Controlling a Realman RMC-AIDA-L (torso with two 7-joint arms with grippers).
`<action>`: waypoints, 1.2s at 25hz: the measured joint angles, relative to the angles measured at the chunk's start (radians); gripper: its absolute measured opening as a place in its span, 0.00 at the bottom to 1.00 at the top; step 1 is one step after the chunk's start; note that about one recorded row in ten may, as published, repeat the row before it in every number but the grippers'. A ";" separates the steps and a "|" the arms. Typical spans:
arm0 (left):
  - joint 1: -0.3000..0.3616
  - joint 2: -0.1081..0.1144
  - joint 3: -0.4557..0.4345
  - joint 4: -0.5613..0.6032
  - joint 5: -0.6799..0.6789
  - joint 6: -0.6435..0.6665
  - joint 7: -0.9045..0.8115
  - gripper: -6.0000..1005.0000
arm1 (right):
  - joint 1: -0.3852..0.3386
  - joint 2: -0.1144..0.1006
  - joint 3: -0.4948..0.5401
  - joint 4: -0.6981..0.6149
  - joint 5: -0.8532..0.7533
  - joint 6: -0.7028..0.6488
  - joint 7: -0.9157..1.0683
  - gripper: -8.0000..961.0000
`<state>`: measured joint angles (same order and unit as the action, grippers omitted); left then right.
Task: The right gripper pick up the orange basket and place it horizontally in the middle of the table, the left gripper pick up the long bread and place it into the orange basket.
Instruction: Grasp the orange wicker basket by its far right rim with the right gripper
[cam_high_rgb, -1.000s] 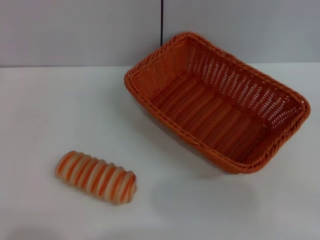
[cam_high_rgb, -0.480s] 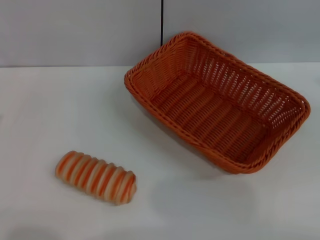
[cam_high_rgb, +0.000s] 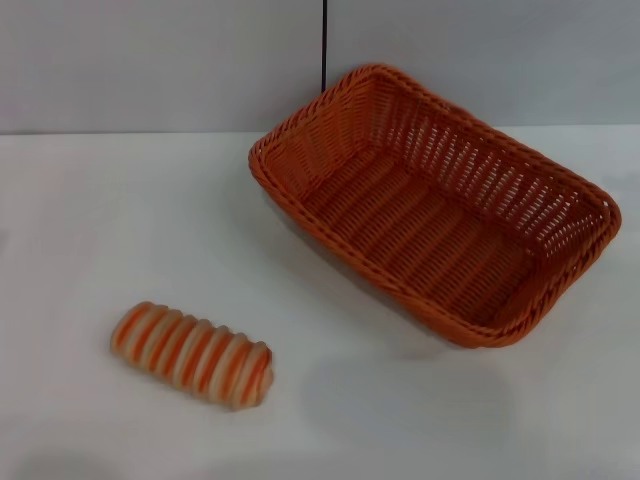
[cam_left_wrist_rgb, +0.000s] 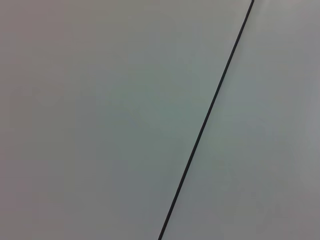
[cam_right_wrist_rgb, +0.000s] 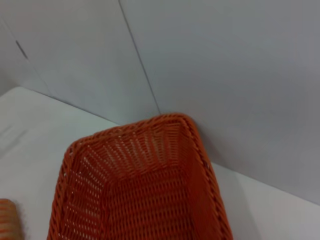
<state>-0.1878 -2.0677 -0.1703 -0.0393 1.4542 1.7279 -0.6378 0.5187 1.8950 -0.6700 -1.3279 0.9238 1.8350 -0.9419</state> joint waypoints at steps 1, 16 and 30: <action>0.000 0.000 0.000 0.000 0.000 0.000 0.000 0.81 | 0.000 0.000 0.000 0.000 0.000 0.000 0.000 0.67; 0.007 0.001 0.000 -0.024 0.000 -0.015 -0.004 0.81 | 0.105 -0.018 -0.010 0.249 -0.181 -0.083 -0.057 0.67; 0.007 0.000 0.002 -0.030 0.000 -0.022 -0.008 0.80 | 0.135 -0.008 -0.093 0.380 -0.185 -0.199 -0.073 0.67</action>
<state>-0.1810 -2.0678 -0.1687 -0.0691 1.4542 1.7055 -0.6459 0.6537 1.8873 -0.7630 -0.9477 0.7385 1.6362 -1.0154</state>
